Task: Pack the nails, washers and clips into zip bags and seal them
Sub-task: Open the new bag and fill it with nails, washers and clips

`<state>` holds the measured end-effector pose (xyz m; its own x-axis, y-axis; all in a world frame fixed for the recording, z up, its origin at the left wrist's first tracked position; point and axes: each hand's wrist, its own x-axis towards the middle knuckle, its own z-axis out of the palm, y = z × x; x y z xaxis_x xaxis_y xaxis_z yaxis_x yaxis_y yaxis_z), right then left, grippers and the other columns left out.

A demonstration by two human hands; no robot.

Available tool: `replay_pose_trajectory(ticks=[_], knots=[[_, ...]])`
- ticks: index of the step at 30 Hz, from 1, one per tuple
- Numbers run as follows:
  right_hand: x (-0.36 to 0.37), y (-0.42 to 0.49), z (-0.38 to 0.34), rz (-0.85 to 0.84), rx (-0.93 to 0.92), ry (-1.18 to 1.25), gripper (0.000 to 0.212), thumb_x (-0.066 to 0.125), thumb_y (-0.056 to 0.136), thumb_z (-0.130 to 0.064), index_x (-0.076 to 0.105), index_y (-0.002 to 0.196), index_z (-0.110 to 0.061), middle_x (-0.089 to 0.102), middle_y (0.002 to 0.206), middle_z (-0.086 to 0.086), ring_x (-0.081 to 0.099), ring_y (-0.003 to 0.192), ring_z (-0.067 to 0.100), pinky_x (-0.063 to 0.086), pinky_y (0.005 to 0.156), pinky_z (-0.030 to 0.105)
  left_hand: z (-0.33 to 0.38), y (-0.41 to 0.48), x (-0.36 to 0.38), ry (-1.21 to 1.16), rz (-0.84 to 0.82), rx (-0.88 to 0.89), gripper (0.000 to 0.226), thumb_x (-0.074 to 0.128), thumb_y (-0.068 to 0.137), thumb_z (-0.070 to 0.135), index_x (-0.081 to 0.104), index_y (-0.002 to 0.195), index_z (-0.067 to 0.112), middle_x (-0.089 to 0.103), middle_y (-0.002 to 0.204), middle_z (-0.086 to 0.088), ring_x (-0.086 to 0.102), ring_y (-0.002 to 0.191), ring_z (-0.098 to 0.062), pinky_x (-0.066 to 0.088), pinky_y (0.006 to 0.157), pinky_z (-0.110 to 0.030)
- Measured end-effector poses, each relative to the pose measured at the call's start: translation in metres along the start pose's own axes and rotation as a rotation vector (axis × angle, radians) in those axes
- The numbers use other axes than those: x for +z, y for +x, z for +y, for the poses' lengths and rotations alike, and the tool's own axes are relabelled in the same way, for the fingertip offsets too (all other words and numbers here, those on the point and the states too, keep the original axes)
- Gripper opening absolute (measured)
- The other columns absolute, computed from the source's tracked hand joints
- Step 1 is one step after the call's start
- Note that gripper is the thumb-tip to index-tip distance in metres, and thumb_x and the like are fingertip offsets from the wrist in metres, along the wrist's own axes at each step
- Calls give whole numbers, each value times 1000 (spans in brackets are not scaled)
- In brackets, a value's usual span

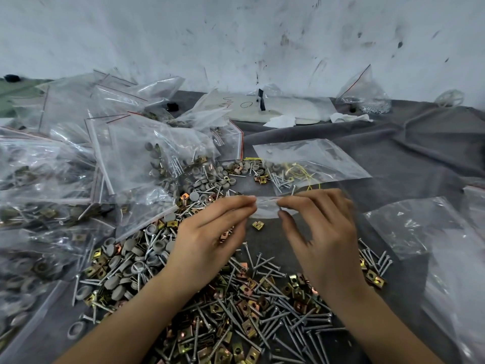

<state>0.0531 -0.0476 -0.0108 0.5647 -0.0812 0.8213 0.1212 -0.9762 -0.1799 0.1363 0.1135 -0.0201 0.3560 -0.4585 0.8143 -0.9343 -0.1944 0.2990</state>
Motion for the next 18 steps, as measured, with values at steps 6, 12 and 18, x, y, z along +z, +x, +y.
replay_pose_trajectory(ticks=[6,12,18], knots=[[3,0,2,-13,-27,-5,6,66,80,-17,69,83,-12,68,78,-5,52,86,17,31,82,28,-1,-1,0,7,-10,-5,18,65,84,0,72,100,-2,68,110,-8,63,104,-9,48,94,-20],[6,-3,3,-105,-41,-3,12,67,83,-24,72,85,-14,70,82,-6,49,95,16,34,86,32,-1,-1,0,4,0,-25,18,63,85,2,72,101,-2,68,110,-8,63,104,-9,47,95,-19],[2,-1,3,-153,-19,43,40,49,91,-45,75,83,-17,69,85,-7,51,98,16,32,88,33,1,-1,0,4,56,-64,16,63,85,2,72,98,-2,69,108,-8,65,101,-11,48,93,-20]])
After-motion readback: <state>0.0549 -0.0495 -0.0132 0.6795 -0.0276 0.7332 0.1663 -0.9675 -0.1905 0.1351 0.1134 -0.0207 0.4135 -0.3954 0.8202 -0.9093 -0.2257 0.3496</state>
